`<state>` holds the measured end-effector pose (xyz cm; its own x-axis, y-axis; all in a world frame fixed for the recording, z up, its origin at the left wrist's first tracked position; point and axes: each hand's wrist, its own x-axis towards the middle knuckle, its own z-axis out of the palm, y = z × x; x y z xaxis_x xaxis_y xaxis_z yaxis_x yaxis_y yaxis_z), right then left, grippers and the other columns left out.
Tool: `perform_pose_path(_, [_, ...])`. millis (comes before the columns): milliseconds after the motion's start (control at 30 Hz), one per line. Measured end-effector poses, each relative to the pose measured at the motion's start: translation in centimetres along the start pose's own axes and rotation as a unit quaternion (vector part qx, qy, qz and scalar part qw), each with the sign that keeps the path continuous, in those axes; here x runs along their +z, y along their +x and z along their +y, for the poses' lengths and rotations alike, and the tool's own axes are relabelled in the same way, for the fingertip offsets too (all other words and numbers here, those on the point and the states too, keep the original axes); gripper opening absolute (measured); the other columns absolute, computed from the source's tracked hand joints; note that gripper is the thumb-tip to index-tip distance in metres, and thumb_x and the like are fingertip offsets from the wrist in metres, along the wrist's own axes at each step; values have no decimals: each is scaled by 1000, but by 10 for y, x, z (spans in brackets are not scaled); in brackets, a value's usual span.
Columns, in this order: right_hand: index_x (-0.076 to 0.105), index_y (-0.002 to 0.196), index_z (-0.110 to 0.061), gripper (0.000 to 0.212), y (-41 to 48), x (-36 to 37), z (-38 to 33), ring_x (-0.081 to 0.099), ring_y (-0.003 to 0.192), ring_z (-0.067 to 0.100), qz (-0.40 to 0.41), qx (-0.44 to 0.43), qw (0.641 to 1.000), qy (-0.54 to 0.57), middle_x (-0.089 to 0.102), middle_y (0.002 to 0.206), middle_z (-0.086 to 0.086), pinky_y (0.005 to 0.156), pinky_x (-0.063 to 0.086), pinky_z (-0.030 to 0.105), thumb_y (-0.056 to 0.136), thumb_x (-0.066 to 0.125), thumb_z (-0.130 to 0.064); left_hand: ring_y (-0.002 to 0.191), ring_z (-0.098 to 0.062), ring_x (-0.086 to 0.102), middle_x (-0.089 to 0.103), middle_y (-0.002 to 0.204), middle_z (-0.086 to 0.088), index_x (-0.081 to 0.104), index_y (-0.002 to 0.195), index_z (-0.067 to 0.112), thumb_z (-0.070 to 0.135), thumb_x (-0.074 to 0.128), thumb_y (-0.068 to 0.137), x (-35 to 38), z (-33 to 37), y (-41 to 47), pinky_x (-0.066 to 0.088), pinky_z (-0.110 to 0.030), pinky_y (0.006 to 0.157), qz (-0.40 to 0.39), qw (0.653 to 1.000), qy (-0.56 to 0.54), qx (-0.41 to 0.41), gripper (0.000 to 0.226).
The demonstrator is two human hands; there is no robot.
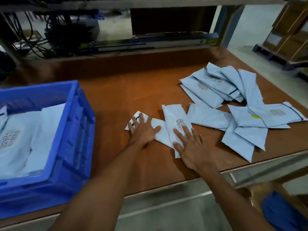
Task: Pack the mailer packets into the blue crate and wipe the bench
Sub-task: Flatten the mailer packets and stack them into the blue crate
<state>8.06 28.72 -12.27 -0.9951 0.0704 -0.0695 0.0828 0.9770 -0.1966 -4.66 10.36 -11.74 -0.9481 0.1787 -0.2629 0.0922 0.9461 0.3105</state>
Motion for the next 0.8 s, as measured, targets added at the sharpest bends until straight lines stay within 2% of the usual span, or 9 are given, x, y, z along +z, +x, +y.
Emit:
perform_pose_path(167, [22, 151, -44, 59, -10, 1, -13, 5, 152, 25, 20, 25, 997, 64, 11, 165, -5, 121, 7, 48, 97, 18, -68, 152, -25, -9, -3, 166, 6, 24, 151, 45, 54, 46, 98, -32, -64, -2, -7, -57, 118, -87, 992, 13, 89, 59])
perform_pose_path(267, [32, 147, -42, 57, -19, 6, -26, 13, 149, 25, 19, 25, 997, 69, 20, 162, -3, 120, 13, 48, 97, 23, -67, 152, -23, -7, 1, 165, 8, 28, 147, 49, 21, 50, 100, -47, -78, -15, 0, -54, 121, -139, 979, 7, 149, 59])
perform_pose_path(333, [32, 146, -43, 60, -23, 6, -35, 18, 147, 25, 17, 11, 999, 39, 23, 161, -3, 118, 18, 48, 94, 22, -70, 152, -21, -9, 0, 165, 11, 28, 144, 55, 3, 43, 98, -46, -73, -29, -5, -53, 121, -131, 975, 36, 178, 71])
perform_pose_path(367, [29, 147, -43, 63, -20, 4, -38, 18, 147, 24, 19, 6, 999, 29, 22, 162, -4, 118, 19, 48, 92, 18, -72, 152, -21, -10, -1, 165, 10, 25, 147, 52, 5, 41, 99, -40, -69, -38, -7, -53, 120, -92, 978, 61, 175, 69])
perform_pose_path(433, [19, 151, -43, 72, -6, -2, -42, 13, 150, 25, 31, 1, 999, 20, 13, 164, -5, 119, 16, 49, 87, 10, -75, 152, -25, -6, -2, 166, 7, 17, 153, 43, 37, 34, 105, -17, -57, -55, -3, -54, 121, 23, 989, 68, 126, 51])
perform_pose_path(533, [2, 154, -44, 81, 16, 3, -40, -1, 152, 28, 20, -28, 999, -6, -5, 166, -5, 121, 8, 53, 82, -3, -80, 151, -32, -11, -10, 165, 6, 2, 156, 42, 78, 17, 90, 20, -39, -77, -2, -58, 117, 71, 995, 53, 40, 77])
perform_pose_path(600, [-5, 154, -44, 77, 19, 15, -38, -7, 152, 28, 8, -43, 999, -15, -11, 165, -6, 121, 3, 55, 84, -5, -77, 151, -32, -15, -12, 165, 5, -5, 155, 41, 80, 2, 85, 37, -37, -82, -5, -59, 117, 87, 992, 79, 33, 81])
perform_pose_path(700, [-1, 155, -40, 73, 14, 25, -41, -7, 152, 29, 22, -53, 998, -9, -9, 164, -4, 122, 0, 52, 89, -9, -69, 152, -29, -9, -3, 166, 6, 1, 156, 40, 73, -31, 74, 37, -39, -86, -2, -55, 120, 110, 989, 92, 40, 94])
perform_pose_path(800, [2, 156, -37, 88, 5, 27, -49, -7, 152, 31, 28, -66, 997, 2, -7, 164, 0, 123, 0, 49, 80, -29, -67, 152, -33, -2, 5, 166, 1, 10, 157, 31, 62, -30, 82, 37, -32, -91, 0, -50, 120, 117, 987, 91, 56, 91])
